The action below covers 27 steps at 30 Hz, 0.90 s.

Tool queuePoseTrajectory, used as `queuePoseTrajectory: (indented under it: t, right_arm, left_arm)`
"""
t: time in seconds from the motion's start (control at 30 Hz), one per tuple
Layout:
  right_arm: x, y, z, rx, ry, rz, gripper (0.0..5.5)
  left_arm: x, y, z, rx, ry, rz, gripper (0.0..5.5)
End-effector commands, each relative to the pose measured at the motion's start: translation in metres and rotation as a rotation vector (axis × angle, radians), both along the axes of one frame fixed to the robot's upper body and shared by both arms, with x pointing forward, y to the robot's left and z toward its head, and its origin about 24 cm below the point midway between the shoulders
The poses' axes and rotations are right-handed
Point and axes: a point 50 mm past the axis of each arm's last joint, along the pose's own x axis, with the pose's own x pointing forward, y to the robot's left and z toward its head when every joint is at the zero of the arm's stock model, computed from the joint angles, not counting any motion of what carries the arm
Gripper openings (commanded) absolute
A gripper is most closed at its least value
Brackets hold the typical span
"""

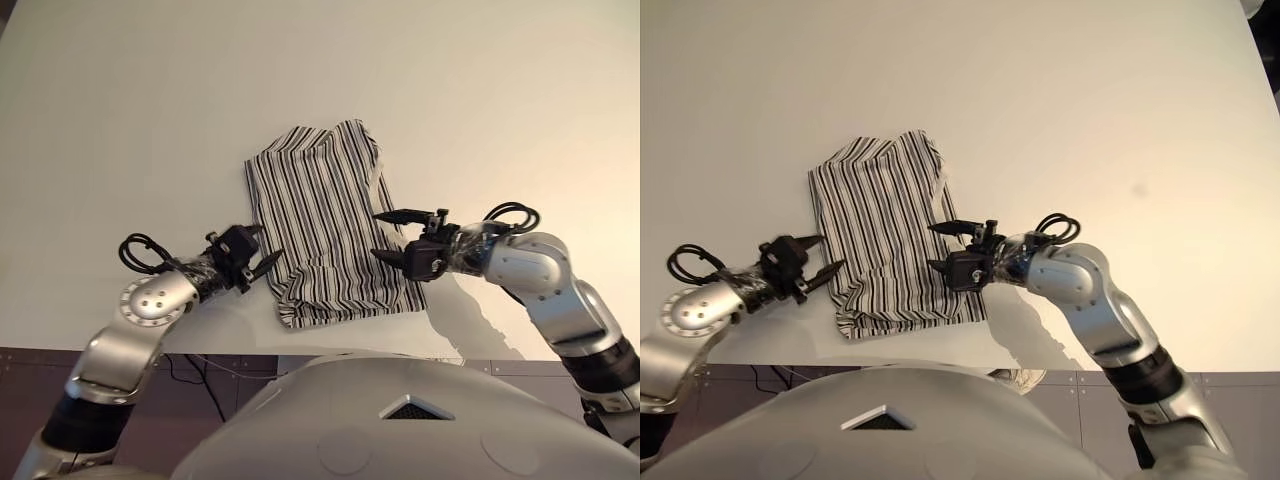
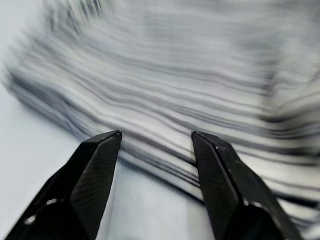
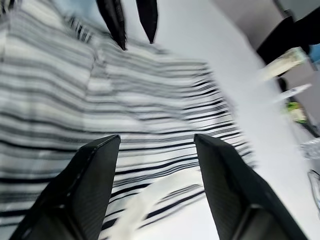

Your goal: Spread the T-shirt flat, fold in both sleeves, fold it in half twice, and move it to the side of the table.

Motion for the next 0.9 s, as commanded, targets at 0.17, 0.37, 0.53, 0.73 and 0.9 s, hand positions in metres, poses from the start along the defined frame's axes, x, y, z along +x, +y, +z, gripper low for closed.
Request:
queuePoseTrajectory:
  t: [0.17, 0.37, 0.53, 0.73, 0.9]
  right_arm:
    - [-0.016, -0.033, -0.018, -0.240, 0.134, 0.140, 2.72]
    - [0.008, -0.023, 0.008, -0.075, 0.053, 0.016, 2.72]
    - [0.002, -0.025, 0.049, 0.153, 0.062, -0.093, 2.72]
    - [-0.020, -0.084, 0.031, -0.239, -0.072, 0.108, 2.72]
    - [-0.057, -0.070, -0.012, -0.234, -0.063, 0.206, 2.72]
  left_arm:
    - [0.011, 0.001, -0.023, -0.031, -0.026, -0.037, 2.62]
    - [0.027, 0.001, -0.005, -0.115, -0.154, 0.075, 2.62]
    - [0.013, 0.000, 0.044, -0.189, -0.290, 0.149, 2.62]
    - [-0.086, 0.043, 0.031, 0.272, 0.002, -0.299, 2.87]
    - [-0.056, 0.040, 0.012, 0.398, -0.153, -0.640, 3.54]
